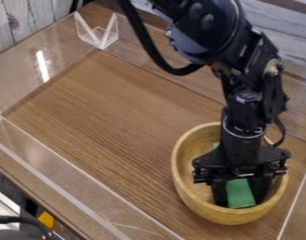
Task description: Remove the green block from inside the brown bowl and put it on the table
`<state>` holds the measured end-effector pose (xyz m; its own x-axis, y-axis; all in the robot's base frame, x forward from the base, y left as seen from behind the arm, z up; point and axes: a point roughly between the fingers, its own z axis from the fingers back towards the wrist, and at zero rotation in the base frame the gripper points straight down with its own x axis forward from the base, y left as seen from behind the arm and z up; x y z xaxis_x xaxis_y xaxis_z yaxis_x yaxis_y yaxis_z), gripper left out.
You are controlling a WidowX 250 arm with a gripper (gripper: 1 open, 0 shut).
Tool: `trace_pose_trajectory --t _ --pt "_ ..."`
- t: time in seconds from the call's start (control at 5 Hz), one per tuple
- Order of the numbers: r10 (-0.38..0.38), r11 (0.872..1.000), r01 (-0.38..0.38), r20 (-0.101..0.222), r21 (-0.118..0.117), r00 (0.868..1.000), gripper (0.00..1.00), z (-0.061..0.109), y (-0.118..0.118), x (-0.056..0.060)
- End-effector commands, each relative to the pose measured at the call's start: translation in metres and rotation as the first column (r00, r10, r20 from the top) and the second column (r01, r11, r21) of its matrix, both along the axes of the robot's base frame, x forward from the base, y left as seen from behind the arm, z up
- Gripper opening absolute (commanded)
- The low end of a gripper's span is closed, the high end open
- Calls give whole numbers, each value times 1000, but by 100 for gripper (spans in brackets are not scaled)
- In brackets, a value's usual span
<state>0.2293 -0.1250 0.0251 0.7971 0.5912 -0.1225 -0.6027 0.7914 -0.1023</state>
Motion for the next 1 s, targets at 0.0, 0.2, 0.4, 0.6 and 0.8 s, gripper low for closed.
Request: trace_pose_trajectory --t 0.0,0.2,0.4,0.6,0.8 --pt "8 1000 -8 15 -3 1000 0 15 1 1" --pt "28 1000 -28 8 1 1000 0 26 6 0" --pt "32 999 -32 0 -1 999 0 22 -5 1" --pt "33 999 -33 -7 0 999 0 17 -14 1" --pt "64 998 -64 -11 -1 998 0 22 -17 6"
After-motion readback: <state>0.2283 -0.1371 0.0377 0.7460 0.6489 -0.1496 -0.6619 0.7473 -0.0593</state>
